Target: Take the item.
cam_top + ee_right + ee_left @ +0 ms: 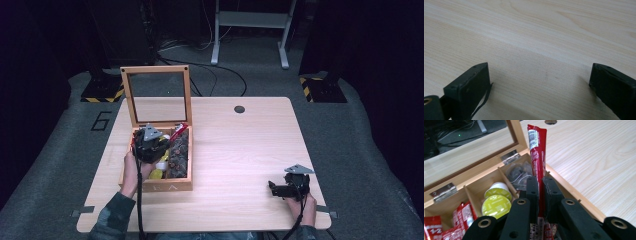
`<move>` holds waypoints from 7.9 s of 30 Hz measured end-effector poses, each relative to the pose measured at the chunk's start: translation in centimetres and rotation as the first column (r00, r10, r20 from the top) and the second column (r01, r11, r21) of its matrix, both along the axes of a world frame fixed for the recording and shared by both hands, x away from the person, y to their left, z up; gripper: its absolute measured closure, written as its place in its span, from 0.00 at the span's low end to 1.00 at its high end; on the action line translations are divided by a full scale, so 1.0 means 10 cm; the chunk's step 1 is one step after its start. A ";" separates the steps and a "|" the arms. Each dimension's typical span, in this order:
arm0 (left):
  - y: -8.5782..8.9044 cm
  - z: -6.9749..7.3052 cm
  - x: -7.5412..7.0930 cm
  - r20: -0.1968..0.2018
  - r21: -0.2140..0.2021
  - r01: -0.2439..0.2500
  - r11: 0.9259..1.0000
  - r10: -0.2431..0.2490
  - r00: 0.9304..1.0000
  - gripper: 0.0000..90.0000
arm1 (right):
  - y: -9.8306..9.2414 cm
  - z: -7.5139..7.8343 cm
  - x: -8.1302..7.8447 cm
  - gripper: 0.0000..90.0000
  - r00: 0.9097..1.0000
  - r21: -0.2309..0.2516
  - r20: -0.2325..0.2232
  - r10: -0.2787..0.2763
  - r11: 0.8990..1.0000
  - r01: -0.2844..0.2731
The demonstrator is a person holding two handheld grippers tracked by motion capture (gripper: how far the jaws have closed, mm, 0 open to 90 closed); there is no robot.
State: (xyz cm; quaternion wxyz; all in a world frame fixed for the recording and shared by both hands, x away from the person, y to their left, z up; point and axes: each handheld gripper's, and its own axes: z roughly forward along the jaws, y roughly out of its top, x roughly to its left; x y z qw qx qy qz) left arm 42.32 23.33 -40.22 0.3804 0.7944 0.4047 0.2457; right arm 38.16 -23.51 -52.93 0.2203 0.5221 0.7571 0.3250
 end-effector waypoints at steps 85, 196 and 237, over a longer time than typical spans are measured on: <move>-1.95 -0.69 0.36 -0.193 -0.004 0.221 0.975 -0.218 0.957 0.92 | -0.01 0.00 0.00 0.03 1.000 0.000 0.002 0.007 1.000 -0.007; 0.90 -0.13 -0.57 0.016 -0.104 -0.077 0.992 0.079 0.997 0.00 | -0.01 0.00 0.00 0.03 1.000 0.002 -0.001 -0.007 1.000 0.007; 1.74 -1.27 -0.90 -0.105 0.023 -0.133 0.991 0.134 0.985 0.00 | -0.01 0.00 0.00 0.03 1.000 -0.005 0.007 -0.004 1.000 0.004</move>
